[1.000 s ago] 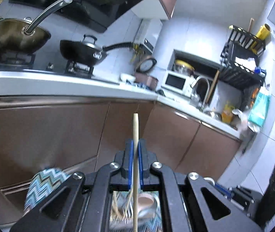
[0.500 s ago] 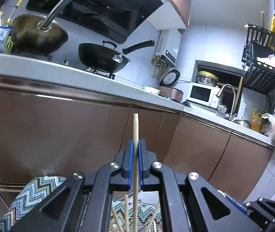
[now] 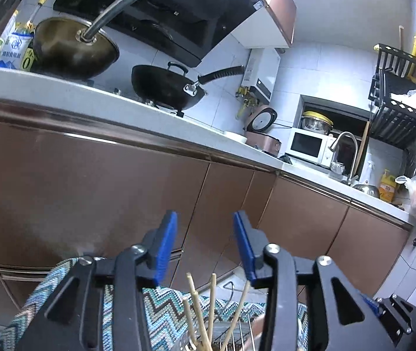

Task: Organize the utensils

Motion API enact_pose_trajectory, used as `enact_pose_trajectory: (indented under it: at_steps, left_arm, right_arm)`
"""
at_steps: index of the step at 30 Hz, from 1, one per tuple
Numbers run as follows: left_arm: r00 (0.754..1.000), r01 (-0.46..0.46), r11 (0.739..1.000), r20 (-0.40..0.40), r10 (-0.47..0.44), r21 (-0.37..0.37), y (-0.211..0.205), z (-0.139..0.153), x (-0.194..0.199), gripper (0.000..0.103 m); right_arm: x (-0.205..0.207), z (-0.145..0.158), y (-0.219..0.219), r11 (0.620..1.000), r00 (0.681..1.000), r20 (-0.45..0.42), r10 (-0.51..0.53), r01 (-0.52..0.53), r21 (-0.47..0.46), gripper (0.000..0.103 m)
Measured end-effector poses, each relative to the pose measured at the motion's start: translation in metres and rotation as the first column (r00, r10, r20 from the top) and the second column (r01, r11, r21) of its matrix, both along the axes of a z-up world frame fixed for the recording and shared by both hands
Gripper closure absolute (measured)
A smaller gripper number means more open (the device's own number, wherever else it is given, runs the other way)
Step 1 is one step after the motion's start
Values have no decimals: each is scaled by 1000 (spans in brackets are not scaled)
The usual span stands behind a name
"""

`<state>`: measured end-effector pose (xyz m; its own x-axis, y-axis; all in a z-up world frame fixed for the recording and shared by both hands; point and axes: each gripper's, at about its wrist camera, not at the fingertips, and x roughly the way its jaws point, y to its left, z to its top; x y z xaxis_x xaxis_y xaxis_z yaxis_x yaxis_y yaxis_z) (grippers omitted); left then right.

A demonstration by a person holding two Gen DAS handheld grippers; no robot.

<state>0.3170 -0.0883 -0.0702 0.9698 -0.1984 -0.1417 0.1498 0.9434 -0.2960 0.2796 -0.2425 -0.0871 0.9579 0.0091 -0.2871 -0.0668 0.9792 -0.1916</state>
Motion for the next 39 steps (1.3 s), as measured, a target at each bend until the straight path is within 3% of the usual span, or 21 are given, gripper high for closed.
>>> enact_pose_trajectory:
  at_steps: [6, 13, 18, 28, 39]
  left_arm:
    - [999, 3, 997, -50, 1, 71, 10, 17, -34, 47]
    - [994, 24, 981, -106, -4, 193, 10, 26, -81, 40]
    - [995, 32, 972, -103, -8, 233, 12, 35, -112, 34]
    - [997, -1, 963, -71, 22, 271, 26, 53, -171, 29]
    - [991, -127, 947, 1, 133, 296, 46, 70, -229, 16]
  right_arm:
    - [-33, 16, -2, 999, 1000, 13, -28, 28, 30, 62]
    - [-80, 37, -4, 993, 997, 39, -72, 68, 93, 51]
    - [-110, 49, -4, 986, 992, 48, -119, 113, 122, 38]
    - [-168, 71, -1, 960, 965, 102, -242, 222, 171, 2]
    - [-222, 79, 4, 938, 937, 133, -324, 299, 174, 0]
